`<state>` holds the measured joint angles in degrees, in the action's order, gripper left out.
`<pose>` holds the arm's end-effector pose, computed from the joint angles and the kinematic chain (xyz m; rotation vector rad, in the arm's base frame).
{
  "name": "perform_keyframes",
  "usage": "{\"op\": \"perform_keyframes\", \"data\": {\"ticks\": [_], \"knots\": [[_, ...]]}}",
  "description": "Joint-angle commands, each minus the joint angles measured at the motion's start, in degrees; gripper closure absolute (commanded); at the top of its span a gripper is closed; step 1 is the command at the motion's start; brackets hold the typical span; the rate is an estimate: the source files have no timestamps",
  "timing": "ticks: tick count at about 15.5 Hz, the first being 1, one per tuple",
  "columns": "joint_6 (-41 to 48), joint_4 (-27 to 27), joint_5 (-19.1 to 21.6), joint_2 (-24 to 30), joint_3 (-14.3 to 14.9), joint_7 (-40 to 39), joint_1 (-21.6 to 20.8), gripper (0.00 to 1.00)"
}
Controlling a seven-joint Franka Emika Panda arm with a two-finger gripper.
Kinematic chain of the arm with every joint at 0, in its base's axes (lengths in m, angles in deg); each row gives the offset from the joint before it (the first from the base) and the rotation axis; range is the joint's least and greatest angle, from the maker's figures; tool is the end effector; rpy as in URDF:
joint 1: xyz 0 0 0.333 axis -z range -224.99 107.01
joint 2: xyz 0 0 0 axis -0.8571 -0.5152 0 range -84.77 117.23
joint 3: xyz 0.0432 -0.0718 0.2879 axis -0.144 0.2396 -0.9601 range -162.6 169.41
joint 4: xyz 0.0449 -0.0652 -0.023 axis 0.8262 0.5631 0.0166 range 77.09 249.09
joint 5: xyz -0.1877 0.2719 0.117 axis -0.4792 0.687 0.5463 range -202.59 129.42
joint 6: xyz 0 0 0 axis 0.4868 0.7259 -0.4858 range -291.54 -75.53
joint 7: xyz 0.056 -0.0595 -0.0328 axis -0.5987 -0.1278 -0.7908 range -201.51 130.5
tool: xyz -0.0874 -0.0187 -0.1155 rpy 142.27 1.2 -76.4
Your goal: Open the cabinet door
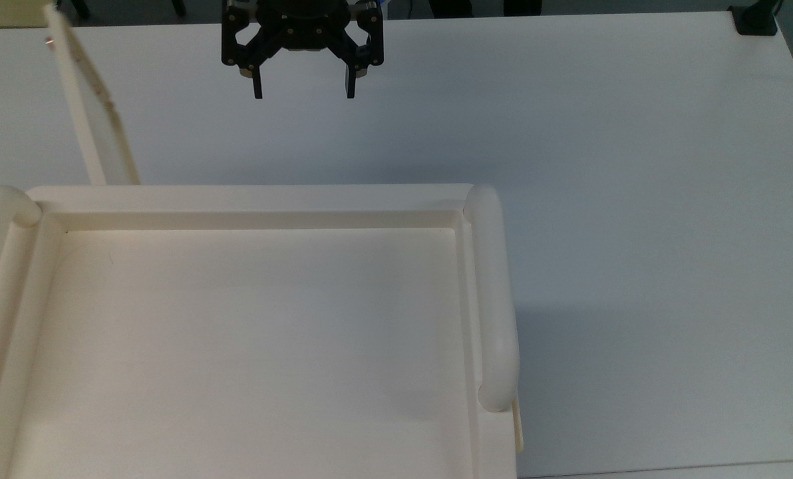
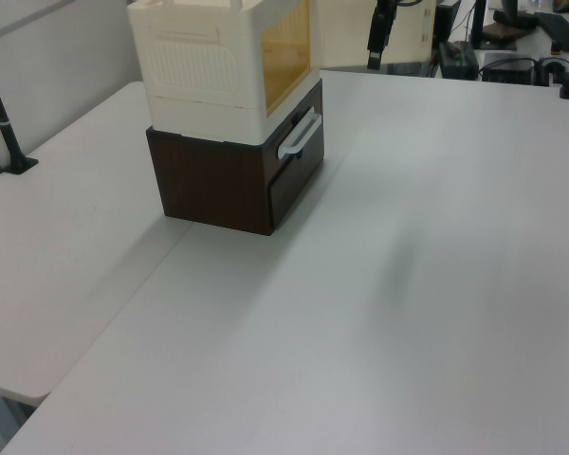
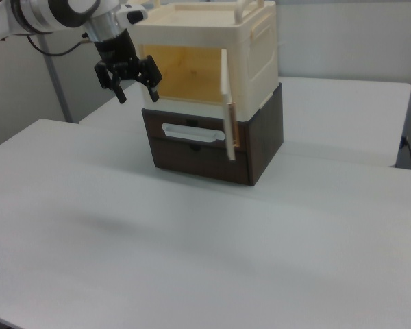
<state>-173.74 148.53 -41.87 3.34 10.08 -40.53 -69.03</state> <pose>0.5938 0.0305 0.5702 3.0034 0.2342 0.2337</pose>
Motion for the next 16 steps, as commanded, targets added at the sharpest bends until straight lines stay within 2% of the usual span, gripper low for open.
{"op": "perform_keyframes", "data": {"ticks": [1, 3, 5, 6, 11, 14, 16], "knots": [[3.0, 4.4, 1.1, 2.8, -0.3, -0.5, 0.9, 0.00], [4.4, 5.8, 2.5, 3.9, -0.6, -0.4, 1.9, 0.00], [6.1, 6.8, 6.4, 5.5, -0.5, -0.4, 3.8, 0.00], [7.3, 7.3, 7.0, 6.2, -0.5, -0.4, 4.2, 0.00], [7.9, 8.3, 6.4, 6.4, -0.4, 2.1, 4.1, 0.00], [7.5, 9.0, 3.7, 6.5, -0.4, 4.7, 3.6, 0.00], [6.0, 9.0, 3.7, 6.4, -0.4, 4.7, 4.1, 0.00]]}}
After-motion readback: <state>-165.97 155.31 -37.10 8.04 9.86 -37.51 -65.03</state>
